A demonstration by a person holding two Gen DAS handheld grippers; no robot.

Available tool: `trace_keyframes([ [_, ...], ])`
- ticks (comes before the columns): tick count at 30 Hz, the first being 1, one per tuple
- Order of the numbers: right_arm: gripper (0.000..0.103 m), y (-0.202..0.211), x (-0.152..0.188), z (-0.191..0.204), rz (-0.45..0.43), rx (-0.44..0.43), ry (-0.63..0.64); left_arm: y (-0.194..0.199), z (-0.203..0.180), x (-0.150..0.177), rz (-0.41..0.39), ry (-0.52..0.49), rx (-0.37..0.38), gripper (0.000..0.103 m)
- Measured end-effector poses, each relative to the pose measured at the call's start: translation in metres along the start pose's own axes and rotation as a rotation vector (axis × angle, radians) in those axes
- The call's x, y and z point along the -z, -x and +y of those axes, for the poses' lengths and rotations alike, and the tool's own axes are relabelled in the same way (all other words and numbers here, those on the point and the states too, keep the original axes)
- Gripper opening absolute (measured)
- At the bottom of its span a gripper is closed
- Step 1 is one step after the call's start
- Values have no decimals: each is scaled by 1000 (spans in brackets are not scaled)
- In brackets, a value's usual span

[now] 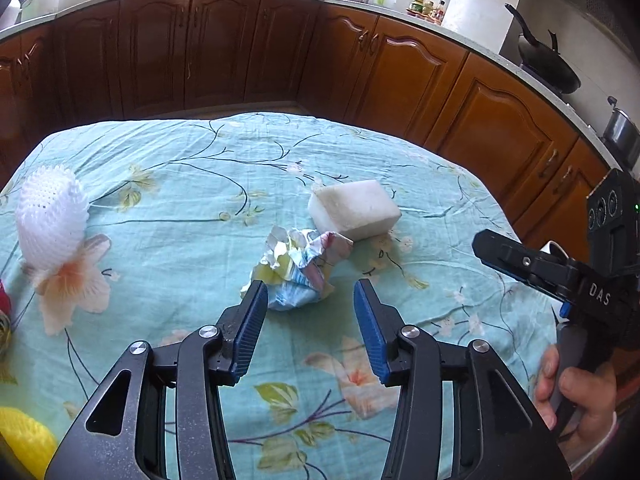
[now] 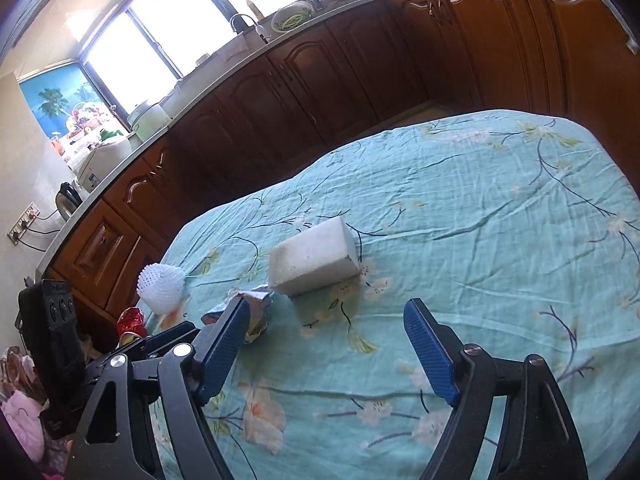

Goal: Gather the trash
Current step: 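Move both open tools back toward the foam block and crumpled foil, then grasp the white foam block with the right tool while the left tool grasps the crumpled foil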

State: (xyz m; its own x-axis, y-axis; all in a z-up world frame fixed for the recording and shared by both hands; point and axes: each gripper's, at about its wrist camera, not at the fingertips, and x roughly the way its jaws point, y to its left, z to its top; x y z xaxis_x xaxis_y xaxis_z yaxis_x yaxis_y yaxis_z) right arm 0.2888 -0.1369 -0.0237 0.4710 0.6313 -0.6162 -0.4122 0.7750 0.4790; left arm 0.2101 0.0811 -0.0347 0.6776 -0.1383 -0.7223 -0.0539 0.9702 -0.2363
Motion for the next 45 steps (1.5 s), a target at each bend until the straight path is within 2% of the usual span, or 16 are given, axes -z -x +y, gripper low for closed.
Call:
trace_keyframes([
  [9, 55, -59, -25, 1, 40, 43, 14, -30, 3, -13, 41, -37, 6, 44],
  [10, 49, -65, -26, 0, 50, 45, 14, -32, 4, -14, 46, -40, 7, 43],
  [11, 34, -69, -25, 0, 62, 48, 17, -34, 4, -14, 48, -42, 6, 43],
  [12, 26, -73, -24, -1, 73, 56, 23, -35, 3, -14, 50, -45, 6, 40],
  [13, 26, -71, -23, -1, 63, 58, 28, -37, 3, -13, 55, -48, 8, 32],
  [15, 19, -64, -19, 0, 46, 57, 36, -39, 2, -12, 62, -58, 12, 22],
  [17, 12, -52, -15, -4, 28, 42, 23, -36, 0, -11, 50, -70, 8, 21],
  [24, 9, 4, -1, -23, -43, 39, -9, -21, -10, -11, 21, -72, 38, 19],
  [29, 8, 48, 13, -44, -97, 69, -39, -11, -30, -10, 7, -87, 80, 19],
  [45, 8, 161, 58, -107, -220, 209, -143, -12, -140, 9, 40, -233, 230, 19],
])
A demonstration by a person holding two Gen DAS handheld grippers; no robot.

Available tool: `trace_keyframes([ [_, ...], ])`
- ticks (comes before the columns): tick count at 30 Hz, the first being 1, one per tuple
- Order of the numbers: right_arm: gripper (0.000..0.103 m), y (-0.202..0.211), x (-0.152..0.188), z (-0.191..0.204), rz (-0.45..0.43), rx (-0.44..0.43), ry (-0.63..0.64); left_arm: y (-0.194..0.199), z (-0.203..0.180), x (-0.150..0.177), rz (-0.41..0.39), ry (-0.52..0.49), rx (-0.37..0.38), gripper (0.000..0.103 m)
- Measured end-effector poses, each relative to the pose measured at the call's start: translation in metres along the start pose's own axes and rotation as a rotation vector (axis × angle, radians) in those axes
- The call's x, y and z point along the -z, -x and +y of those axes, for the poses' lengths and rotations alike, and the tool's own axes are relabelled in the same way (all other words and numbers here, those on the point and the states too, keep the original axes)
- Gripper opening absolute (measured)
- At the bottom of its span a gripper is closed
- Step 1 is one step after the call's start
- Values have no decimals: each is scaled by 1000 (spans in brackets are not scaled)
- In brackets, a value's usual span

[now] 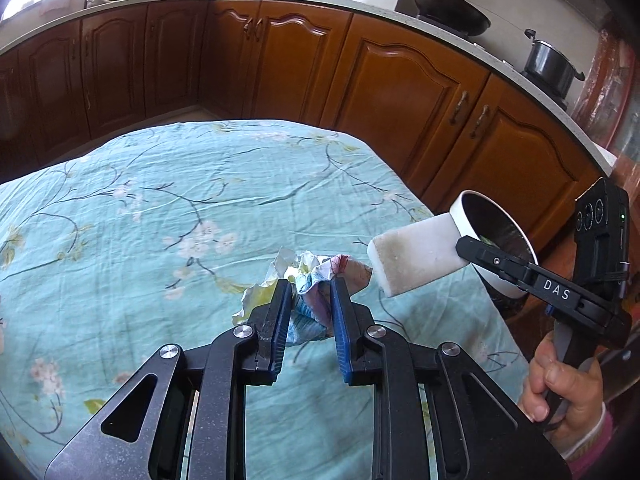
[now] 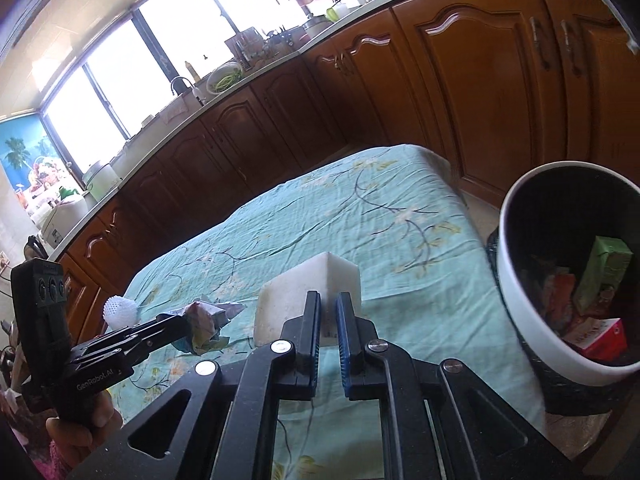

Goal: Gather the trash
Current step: 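Grasp the white foam block with the right tool while the left tool grasps the crumpled foil, then carry both items over the bin and open both tools to drop them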

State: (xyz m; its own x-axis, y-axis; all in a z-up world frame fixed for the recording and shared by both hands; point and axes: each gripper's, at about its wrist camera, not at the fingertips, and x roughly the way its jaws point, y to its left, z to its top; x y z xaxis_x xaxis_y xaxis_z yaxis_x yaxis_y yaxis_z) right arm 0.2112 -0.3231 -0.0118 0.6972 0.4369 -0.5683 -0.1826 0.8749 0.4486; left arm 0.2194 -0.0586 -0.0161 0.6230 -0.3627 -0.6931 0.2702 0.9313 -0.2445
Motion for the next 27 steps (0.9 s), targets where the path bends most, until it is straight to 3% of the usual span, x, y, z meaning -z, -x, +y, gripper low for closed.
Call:
trace_keyframes([
  [27, 8, 105, -9, -104, -155, 148, -116, -37, -137, -22, 36, -186, 120, 19],
])
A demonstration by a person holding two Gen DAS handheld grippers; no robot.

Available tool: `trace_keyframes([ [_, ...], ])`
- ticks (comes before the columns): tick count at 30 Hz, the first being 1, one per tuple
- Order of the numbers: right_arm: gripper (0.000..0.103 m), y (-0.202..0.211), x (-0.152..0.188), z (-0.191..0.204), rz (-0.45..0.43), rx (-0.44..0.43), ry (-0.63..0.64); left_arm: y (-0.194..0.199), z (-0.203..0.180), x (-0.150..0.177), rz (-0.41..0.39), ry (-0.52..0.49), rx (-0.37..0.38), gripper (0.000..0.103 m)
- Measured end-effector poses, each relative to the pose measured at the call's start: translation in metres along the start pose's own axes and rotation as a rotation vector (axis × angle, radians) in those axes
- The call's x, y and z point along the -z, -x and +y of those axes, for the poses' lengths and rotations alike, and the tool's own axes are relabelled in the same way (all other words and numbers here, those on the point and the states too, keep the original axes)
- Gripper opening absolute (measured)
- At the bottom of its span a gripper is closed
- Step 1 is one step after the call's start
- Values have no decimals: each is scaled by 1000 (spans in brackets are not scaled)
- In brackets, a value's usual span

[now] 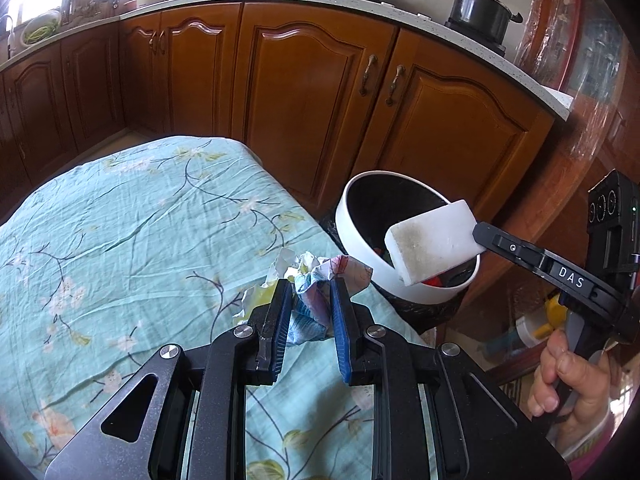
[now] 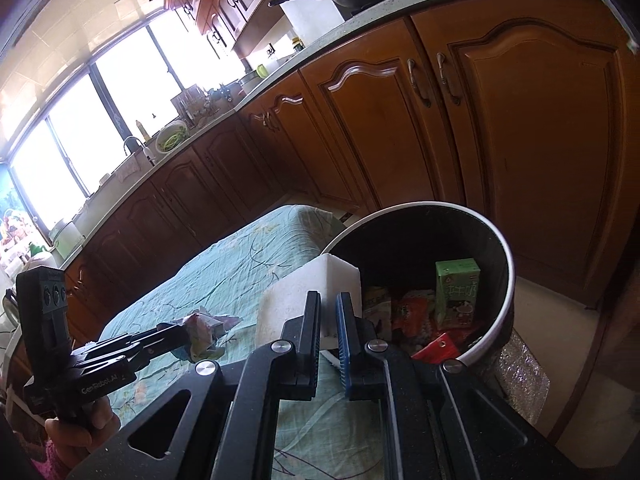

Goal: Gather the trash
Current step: 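Carry both items over the bin and open both tools to drop them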

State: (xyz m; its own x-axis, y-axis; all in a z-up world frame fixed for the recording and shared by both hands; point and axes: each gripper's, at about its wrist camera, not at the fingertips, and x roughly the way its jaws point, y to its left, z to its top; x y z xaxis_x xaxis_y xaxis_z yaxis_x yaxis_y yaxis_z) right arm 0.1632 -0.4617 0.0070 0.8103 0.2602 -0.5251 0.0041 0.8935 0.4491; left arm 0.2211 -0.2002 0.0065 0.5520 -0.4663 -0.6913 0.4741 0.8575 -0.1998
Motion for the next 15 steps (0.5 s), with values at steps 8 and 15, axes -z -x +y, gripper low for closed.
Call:
trace_keyframes([
  [8, 8, 12, -7, -24, -23, 25, -30, -12, -22, -13, 7, -32, 14, 19],
  [15, 8, 20, -11, -46, -39, 48, -53, -21, -39, -21, 12, -56, 24, 19],
])
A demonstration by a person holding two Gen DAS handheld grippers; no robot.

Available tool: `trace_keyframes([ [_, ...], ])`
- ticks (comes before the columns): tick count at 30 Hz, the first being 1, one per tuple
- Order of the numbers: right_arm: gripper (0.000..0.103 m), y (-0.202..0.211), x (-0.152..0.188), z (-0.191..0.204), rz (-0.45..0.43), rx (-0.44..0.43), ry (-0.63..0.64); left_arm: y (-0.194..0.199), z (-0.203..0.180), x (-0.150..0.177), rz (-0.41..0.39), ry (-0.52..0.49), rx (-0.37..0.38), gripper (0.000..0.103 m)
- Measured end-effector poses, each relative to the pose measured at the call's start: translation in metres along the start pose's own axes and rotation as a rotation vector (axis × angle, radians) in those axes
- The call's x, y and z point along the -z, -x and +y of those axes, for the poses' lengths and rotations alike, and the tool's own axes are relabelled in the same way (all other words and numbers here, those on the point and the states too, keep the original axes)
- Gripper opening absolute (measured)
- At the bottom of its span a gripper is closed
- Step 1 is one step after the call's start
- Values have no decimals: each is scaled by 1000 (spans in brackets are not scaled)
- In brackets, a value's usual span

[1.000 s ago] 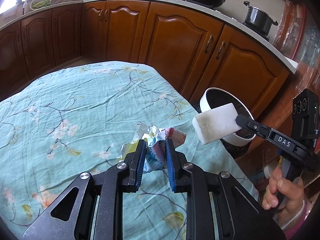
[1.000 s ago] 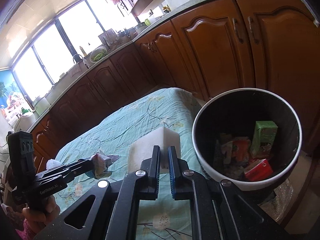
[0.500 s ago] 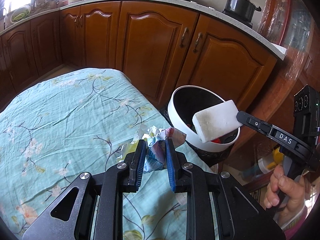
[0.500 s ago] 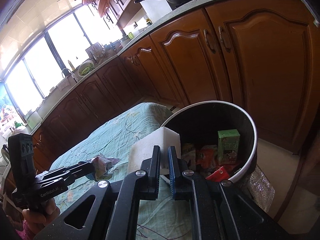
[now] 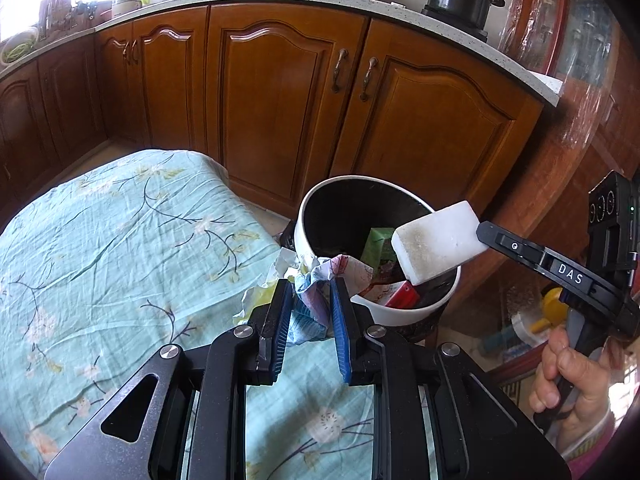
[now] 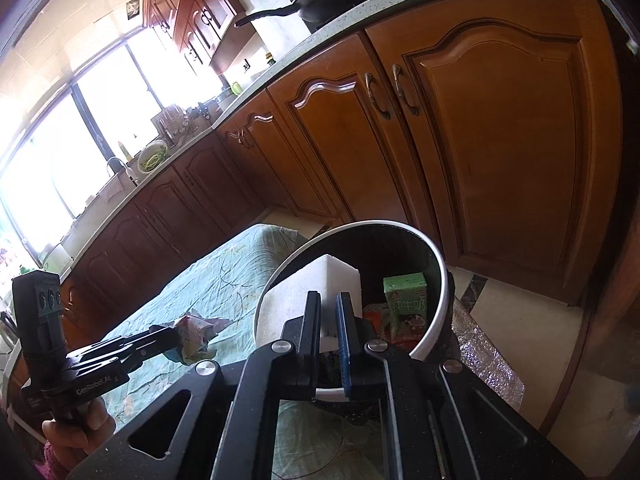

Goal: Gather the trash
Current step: 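Carry both items over the bin and open both tools to drop them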

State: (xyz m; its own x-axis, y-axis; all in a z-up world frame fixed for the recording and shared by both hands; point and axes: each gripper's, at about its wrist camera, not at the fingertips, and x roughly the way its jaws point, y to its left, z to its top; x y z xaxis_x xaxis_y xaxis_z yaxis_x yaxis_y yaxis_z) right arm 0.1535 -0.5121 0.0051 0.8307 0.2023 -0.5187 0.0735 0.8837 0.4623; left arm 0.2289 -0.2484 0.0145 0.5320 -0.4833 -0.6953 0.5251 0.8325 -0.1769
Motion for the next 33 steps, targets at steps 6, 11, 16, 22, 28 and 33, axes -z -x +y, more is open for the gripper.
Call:
trace_keyframes([
  [6, 8, 1, -5, -10, -6, 13, -14, -9, -11, -9, 4, -22, 10, 19],
  [11, 7, 1, -8, -14, -11, 21, -14, -14, -22, -17, 3, -41, 17, 19],
  [16, 7, -1, -10, -16, -8, 35, -8, -22, -33, -24, 3, -57, 20, 19],
  [22, 7, -8, -13, -19, 7, 50, 3, -35, -41, -28, 23, -69, 21, 19],
  [28, 6, -20, -16, -18, 31, 63, 26, -50, -47, -37, 43, -83, 19, 19],
  [33, 6, -29, -18, -17, 56, 76, 46, -63, -53, -41, 61, -102, 8, 19],
])
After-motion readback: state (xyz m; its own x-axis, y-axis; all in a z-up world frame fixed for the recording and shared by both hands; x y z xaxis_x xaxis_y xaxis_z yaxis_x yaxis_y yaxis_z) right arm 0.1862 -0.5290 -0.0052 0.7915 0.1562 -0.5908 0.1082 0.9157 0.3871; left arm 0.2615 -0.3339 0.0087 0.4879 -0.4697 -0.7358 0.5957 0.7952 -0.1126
